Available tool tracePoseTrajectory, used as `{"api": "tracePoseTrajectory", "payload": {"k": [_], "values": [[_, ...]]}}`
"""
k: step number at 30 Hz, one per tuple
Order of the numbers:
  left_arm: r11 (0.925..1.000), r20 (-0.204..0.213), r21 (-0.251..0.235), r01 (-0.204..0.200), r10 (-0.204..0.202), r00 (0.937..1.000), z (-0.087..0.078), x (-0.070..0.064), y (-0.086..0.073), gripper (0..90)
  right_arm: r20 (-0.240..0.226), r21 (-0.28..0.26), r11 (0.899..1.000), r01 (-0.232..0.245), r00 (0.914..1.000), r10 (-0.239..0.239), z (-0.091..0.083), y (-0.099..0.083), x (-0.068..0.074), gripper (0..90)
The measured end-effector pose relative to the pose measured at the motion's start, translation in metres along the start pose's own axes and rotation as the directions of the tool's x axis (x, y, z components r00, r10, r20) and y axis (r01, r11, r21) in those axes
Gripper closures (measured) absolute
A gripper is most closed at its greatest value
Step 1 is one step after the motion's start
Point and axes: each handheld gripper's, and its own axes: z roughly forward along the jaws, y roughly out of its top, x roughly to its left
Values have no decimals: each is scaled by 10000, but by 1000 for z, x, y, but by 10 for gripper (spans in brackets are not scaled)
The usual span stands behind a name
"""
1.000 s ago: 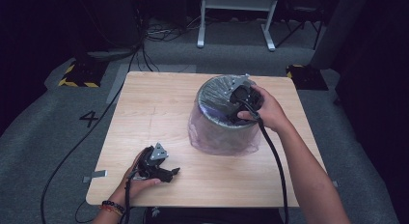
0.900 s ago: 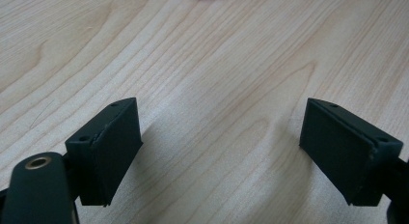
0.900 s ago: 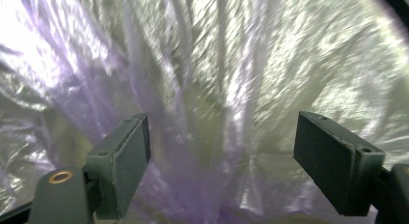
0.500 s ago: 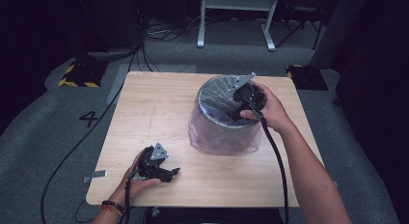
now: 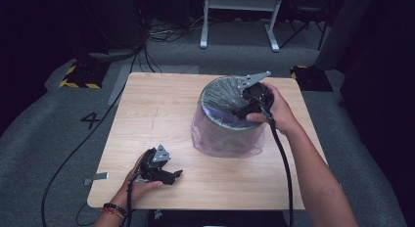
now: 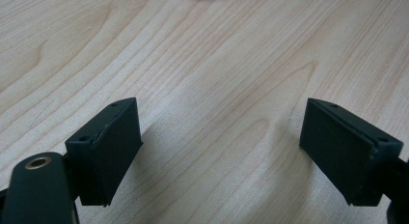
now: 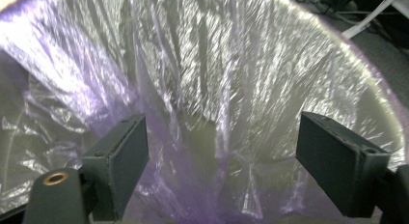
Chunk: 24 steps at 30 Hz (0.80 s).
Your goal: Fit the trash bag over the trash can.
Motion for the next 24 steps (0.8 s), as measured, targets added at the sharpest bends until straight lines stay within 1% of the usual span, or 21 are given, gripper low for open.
{"api": "tracePoseTrajectory", "payload": {"k": [3,6,9,16,21,23,24], "values": [[10000,-2,-1,-1,1,10000,0,0,0,143,-99,-258,9997,-44,9999,42,-2,0,0,192],[10000,-1,0,-1,1,10000,0,0,0,143,-172,-535,9985,86,9998,-96,-4,-1,2,189],[10000,-3,-1,0,0,10000,0,0,0,143,-136,-789,9967,164,9998,-175,-6,-3,4,189],[10000,-3,-1,0,0,10000,0,0,0,144,-238,-1331,9909,-216,9995,186,-14,-7,3,189],[10000,-3,-4,1,-1,10000,0,0,0,144,-305,-1866,9814,-439,9988,389,-23,-11,1,191],[10000,-5,-1,-1,1,10000,0,0,0,144,-352,-1955,9797,-437,9987,375,-25,-12,2,191],[10000,-4,-2,-3,3,10000,0,0,0,144,-282,-2041,9782,-379,9991,328,-27,-13,2,192]]}}
